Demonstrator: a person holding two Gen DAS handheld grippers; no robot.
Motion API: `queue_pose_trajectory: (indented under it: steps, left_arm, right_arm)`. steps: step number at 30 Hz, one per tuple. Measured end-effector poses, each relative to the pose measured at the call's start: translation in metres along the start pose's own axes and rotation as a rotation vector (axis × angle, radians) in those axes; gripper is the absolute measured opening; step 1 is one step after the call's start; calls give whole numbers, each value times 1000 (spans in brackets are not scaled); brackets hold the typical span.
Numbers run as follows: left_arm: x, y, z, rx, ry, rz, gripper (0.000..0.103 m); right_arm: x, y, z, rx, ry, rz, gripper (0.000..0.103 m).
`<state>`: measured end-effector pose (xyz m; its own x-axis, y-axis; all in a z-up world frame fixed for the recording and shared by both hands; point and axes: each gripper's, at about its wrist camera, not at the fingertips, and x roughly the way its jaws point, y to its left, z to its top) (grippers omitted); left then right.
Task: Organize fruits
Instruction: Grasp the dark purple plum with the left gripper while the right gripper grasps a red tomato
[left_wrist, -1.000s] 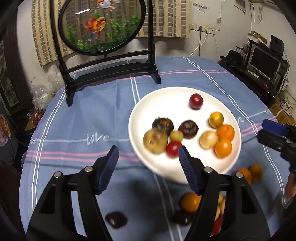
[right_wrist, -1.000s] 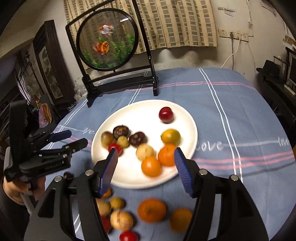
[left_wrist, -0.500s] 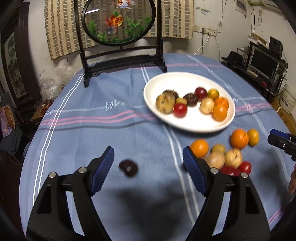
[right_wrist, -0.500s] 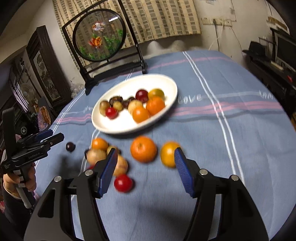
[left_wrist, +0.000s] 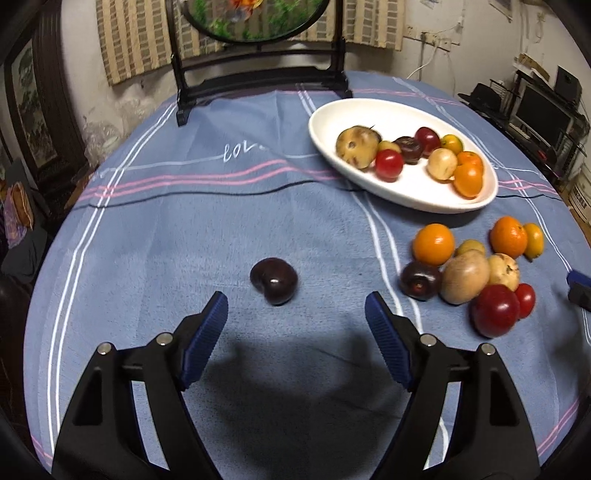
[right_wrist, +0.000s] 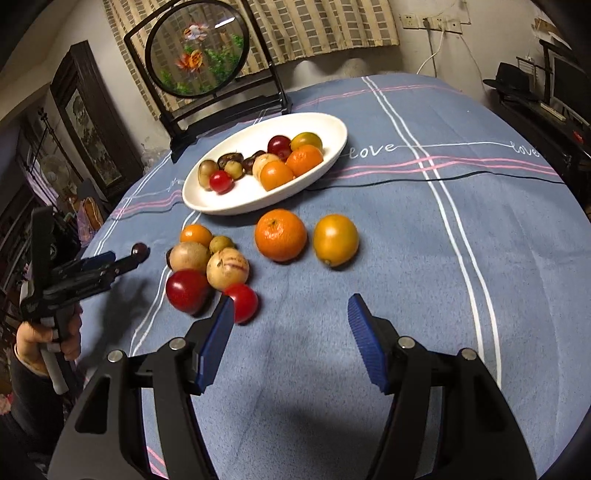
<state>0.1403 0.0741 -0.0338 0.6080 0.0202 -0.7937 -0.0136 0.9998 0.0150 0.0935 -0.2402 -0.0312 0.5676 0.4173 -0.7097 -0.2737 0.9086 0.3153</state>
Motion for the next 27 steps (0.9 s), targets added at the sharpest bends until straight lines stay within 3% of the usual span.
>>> queue_pose_trajectory:
  steps: [12, 16, 22, 24, 26, 27]
  left_arm:
    - [16, 6, 2, -36, 37, -14, 78]
    - [16, 8, 1, -45, 48, -27, 78]
    - [17, 5, 1, -42, 48, -35, 79]
    - [18, 6, 1, -42, 50, -32, 79]
    - [19, 6, 0, -44, 52, -29, 79]
    - [20, 7, 0, -45, 53, -27, 79]
  right_arm:
    - [42, 48, -4, -208, 112, -57, 64]
    - [56, 52, 0, -216, 147, -67, 49]
    - [64, 54, 4, -225, 143, -94, 47]
    - [65, 56, 4, -235, 133, -111, 42]
    - [64, 57, 4, -235, 130, -92, 30]
    - [63, 58, 4, -234, 122, -103, 30]
